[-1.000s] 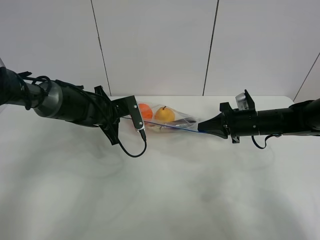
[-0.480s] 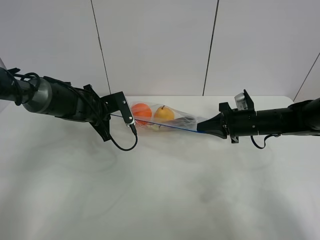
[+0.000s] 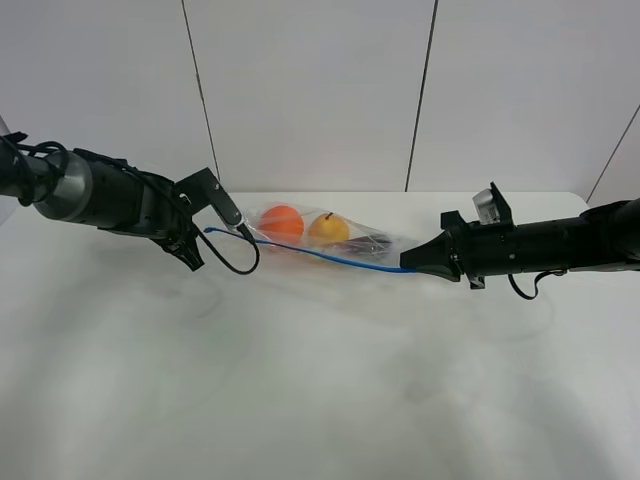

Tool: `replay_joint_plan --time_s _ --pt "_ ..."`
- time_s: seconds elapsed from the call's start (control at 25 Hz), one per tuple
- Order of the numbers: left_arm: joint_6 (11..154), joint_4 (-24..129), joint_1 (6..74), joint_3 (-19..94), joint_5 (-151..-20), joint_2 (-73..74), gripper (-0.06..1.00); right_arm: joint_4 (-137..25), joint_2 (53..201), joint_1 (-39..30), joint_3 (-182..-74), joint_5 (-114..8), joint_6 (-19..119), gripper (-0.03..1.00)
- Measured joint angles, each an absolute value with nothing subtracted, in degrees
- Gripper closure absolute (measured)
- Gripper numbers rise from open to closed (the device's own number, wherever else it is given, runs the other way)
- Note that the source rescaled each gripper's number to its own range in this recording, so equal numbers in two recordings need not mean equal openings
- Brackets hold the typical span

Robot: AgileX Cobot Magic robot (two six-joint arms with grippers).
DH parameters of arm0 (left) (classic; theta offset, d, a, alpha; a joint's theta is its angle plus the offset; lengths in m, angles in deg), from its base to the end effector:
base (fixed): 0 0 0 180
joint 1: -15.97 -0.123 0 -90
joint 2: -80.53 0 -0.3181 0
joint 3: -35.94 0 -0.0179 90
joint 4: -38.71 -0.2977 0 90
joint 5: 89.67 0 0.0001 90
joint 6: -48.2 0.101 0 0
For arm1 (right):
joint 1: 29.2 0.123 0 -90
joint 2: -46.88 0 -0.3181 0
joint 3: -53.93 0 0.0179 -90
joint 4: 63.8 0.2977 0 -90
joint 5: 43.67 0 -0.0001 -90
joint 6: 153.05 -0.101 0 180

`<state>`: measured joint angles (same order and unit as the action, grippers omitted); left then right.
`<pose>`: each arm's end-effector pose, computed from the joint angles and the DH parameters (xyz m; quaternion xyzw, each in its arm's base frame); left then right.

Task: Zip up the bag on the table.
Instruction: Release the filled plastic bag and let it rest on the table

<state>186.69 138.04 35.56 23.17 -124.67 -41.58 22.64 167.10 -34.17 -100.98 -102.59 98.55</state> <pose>0.4381 -0.0953 0.1300 0.3420 0.8396 0.3246 0.2696 0.3756 0.0541 0.1174 0.0004 0.8529 0.4866 0.1893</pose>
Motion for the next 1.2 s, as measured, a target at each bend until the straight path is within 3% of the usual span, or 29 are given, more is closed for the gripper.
replay_joint_plan --time_s 0.28,0.48,0.88,1.2 --pt "162.1 138.0 35.7 24.0 -123.9 -41.0 0.29 22.2 167.1 -34.2 -101.0 -102.6 98.5 0.97" --pt "142.2 138.1 35.7 24.0 -116.4 -38.1 0.29 22.2 167.1 -34.2 -101.0 -102.6 98.9 0.97" --pt "101.3 138.3 35.7 24.3 -71.3 -36.1 0.29 21.9 167.1 -34.2 -101.0 -102.5 99.0 0.97" --pt "87.6 138.2 33.3 24.4 -35.6 -36.1 0.29 20.9 167.1 -34.2 -101.0 -102.1 99.0 0.97"
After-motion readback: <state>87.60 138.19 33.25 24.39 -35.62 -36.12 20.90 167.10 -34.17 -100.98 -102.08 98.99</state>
